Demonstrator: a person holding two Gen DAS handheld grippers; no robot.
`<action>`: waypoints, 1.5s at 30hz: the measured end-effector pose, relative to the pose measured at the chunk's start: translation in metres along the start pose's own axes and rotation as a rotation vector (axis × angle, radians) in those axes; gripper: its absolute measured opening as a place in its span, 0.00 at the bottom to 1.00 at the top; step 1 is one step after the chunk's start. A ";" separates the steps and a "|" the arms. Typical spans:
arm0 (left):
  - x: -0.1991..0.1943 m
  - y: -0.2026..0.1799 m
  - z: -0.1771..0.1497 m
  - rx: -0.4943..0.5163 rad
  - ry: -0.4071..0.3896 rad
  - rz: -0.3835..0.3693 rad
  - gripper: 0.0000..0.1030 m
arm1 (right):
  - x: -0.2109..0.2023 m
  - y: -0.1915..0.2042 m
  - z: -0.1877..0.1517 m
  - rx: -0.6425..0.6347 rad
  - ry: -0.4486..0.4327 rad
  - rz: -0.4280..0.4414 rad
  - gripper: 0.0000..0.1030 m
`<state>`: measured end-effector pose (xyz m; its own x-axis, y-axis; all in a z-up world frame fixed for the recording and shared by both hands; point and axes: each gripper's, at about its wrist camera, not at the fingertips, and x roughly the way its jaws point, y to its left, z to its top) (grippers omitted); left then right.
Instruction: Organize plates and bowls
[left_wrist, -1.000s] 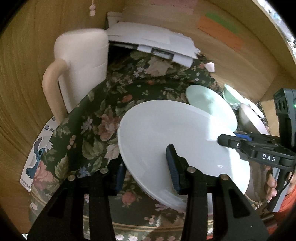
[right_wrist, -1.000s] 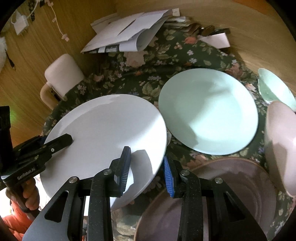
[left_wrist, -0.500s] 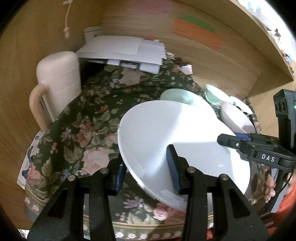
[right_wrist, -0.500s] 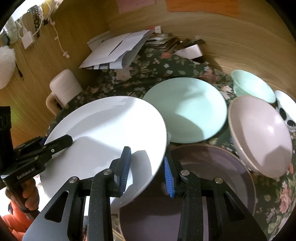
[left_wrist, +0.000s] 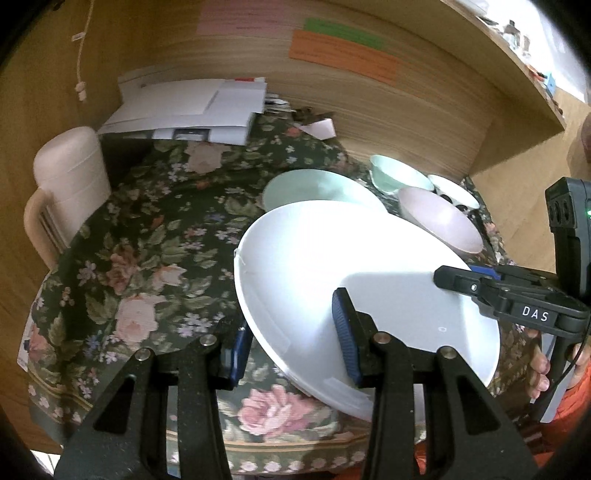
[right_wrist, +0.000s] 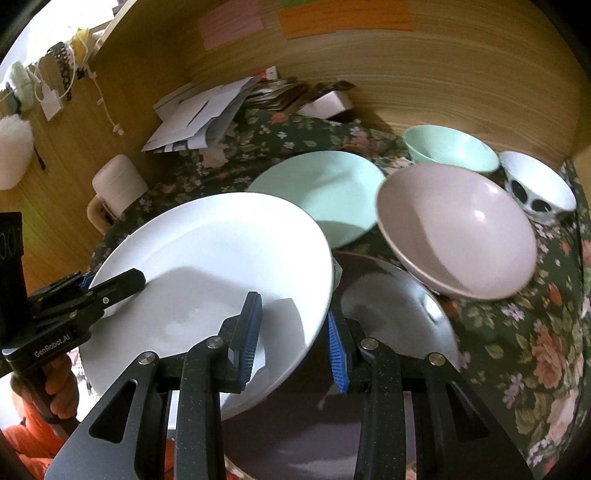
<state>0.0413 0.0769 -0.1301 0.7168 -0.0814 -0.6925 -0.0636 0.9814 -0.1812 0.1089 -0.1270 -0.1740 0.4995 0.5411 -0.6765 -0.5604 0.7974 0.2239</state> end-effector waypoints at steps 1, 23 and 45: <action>0.001 -0.003 -0.001 0.003 0.002 -0.003 0.41 | -0.001 -0.002 -0.001 0.004 0.000 -0.002 0.30; 0.030 -0.052 -0.018 0.039 0.073 -0.057 0.41 | -0.015 -0.050 -0.028 0.113 0.022 -0.029 0.30; 0.057 -0.053 -0.027 0.028 0.145 -0.094 0.41 | -0.012 -0.061 -0.034 0.188 0.049 -0.013 0.30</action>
<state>0.0666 0.0154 -0.1786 0.6105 -0.1955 -0.7675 0.0201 0.9726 -0.2317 0.1145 -0.1918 -0.2037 0.4707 0.5201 -0.7127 -0.4180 0.8428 0.3389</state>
